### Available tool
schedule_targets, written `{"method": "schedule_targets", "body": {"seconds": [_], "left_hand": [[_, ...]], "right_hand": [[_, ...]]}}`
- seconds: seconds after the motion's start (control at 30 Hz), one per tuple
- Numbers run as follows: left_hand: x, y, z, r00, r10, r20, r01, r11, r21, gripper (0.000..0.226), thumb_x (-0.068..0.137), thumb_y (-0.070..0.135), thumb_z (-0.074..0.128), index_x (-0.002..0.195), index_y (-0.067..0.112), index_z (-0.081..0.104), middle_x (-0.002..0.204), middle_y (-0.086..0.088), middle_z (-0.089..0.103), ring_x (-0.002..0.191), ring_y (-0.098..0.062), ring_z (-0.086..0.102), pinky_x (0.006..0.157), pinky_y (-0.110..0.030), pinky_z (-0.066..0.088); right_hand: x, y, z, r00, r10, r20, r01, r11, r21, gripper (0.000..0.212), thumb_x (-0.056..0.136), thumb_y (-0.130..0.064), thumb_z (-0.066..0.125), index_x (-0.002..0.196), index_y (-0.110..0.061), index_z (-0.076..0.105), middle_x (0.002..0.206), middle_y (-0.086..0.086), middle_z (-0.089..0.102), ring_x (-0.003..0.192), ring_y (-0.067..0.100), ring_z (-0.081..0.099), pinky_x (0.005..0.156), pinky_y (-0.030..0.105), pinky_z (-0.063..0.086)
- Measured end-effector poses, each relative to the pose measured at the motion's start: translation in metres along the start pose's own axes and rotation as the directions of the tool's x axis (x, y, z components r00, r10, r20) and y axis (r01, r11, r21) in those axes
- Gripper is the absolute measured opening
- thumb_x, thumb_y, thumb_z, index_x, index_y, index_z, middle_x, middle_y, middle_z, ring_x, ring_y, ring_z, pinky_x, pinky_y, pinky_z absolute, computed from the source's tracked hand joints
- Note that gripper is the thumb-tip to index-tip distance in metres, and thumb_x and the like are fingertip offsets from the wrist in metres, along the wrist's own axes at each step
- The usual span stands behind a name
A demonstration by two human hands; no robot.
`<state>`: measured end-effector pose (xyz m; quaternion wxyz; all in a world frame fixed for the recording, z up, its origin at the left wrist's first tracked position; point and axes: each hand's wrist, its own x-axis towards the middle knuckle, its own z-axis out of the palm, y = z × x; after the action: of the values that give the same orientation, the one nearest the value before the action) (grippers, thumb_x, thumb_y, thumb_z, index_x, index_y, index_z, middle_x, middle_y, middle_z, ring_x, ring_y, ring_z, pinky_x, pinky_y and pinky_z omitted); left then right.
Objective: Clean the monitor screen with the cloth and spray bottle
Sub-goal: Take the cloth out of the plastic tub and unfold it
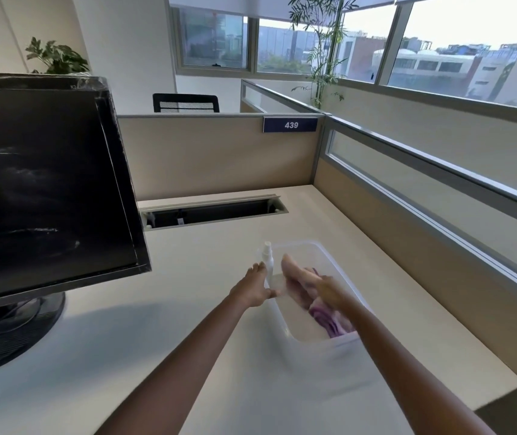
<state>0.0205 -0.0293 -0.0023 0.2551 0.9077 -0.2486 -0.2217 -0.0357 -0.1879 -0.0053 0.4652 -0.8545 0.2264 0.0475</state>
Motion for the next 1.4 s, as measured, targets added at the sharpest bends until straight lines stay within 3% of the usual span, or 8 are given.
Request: {"method": "schedule_targets", "body": {"seconds": [0.27,0.57,0.67,0.8,0.9,1.07,1.23,1.4], "left_hand": [[-0.004,0.024,-0.008,0.964,0.057,-0.258,-0.114,0.971,-0.21,0.055,0.095,0.039,0.039,0.137,0.004,0.032,0.142,-0.019,0.038,0.132,-0.028,0.036,0.106,-0.037,0.034],[-0.025,0.043,-0.062,0.965,-0.117,-0.236,-0.162,0.443,-0.882,0.046,0.091,0.038,0.048,0.123,0.006,0.046,0.109,-0.014,0.059,0.093,-0.025,0.058,0.069,-0.028,0.052],[-0.03,0.027,-0.071,0.917,-0.197,-0.346,-0.199,0.526,-0.827,0.033,0.089,0.015,0.051,0.12,0.004,0.048,0.102,-0.011,0.055,0.09,-0.021,0.053,0.071,-0.029,0.048],[-0.042,0.0,-0.084,0.925,-0.146,-0.351,-0.247,0.472,-0.846,0.016,0.089,0.003,0.046,0.089,0.014,0.058,0.084,-0.006,0.058,0.071,-0.013,0.053,0.061,-0.023,0.043],[-0.056,-0.017,-0.096,0.951,0.032,-0.308,-0.278,0.528,-0.802,0.021,0.09,0.001,0.044,0.093,0.014,0.06,0.083,-0.002,0.06,0.074,-0.011,0.055,0.059,-0.015,0.045],[-0.079,-0.035,-0.109,0.903,0.35,-0.249,-0.421,0.612,-0.669,0.035,0.089,-0.009,0.042,0.108,0.014,0.059,0.098,0.004,0.061,0.089,-0.004,0.057,0.076,-0.008,0.047],[-0.093,-0.055,-0.11,0.907,0.314,-0.28,-0.421,0.679,-0.602,0.025,0.091,0.007,0.052,0.114,0.016,0.056,0.101,0.001,0.058,0.096,-0.009,0.056,0.074,-0.008,0.049],[-0.104,-0.093,-0.099,0.976,0.174,-0.135,-0.218,0.838,-0.499,0.027,0.087,0.026,0.059,0.109,0.012,0.058,0.097,-0.002,0.063,0.08,-0.012,0.061,0.068,-0.017,0.05]], "right_hand": [[-0.027,-0.026,-0.035,0.981,-0.115,-0.155,0.14,0.976,0.167,0.036,0.097,-0.034,0.041,0.115,-0.007,0.057,0.108,0.009,0.06,0.097,0.022,0.056,0.07,0.026,0.046],[-0.089,-0.083,0.017,0.834,-0.532,-0.149,0.46,0.817,-0.347,0.04,0.1,-0.025,0.03,0.14,-0.027,0.033,0.146,0.0,0.037,0.133,0.016,0.035,0.106,0.034,0.033],[-0.096,-0.088,0.036,0.845,-0.532,0.046,0.495,0.748,-0.442,0.048,0.099,-0.022,0.031,0.145,-0.03,0.02,0.156,-0.004,0.012,0.143,0.016,0.012,0.11,0.037,0.027],[-0.094,-0.098,0.034,0.769,-0.636,-0.058,0.592,0.744,-0.309,0.042,0.094,-0.027,0.046,0.136,-0.024,0.041,0.146,0.002,0.037,0.131,0.018,0.038,0.103,0.031,0.036],[-0.086,-0.113,0.026,0.678,-0.696,-0.237,0.621,0.714,-0.324,0.042,0.092,-0.019,0.052,0.133,-0.014,0.045,0.138,0.008,0.047,0.124,0.022,0.046,0.094,0.021,0.034],[-0.074,-0.143,0.039,0.738,-0.665,-0.114,0.602,0.726,-0.333,0.047,0.089,-0.023,0.057,0.133,-0.011,0.044,0.132,0.01,0.052,0.121,0.024,0.049,0.091,0.023,0.039],[-0.071,-0.156,0.06,0.676,-0.717,-0.17,0.654,0.69,-0.312,0.015,0.086,-0.018,0.059,0.097,-0.008,0.064,0.091,0.007,0.065,0.082,0.021,0.059,0.071,0.033,0.049],[-0.074,-0.158,0.077,0.649,-0.693,-0.314,0.618,0.721,-0.315,0.018,0.093,-0.024,0.049,0.1,-0.01,0.058,0.092,-0.002,0.055,0.081,0.02,0.055,0.069,0.037,0.05]]}}
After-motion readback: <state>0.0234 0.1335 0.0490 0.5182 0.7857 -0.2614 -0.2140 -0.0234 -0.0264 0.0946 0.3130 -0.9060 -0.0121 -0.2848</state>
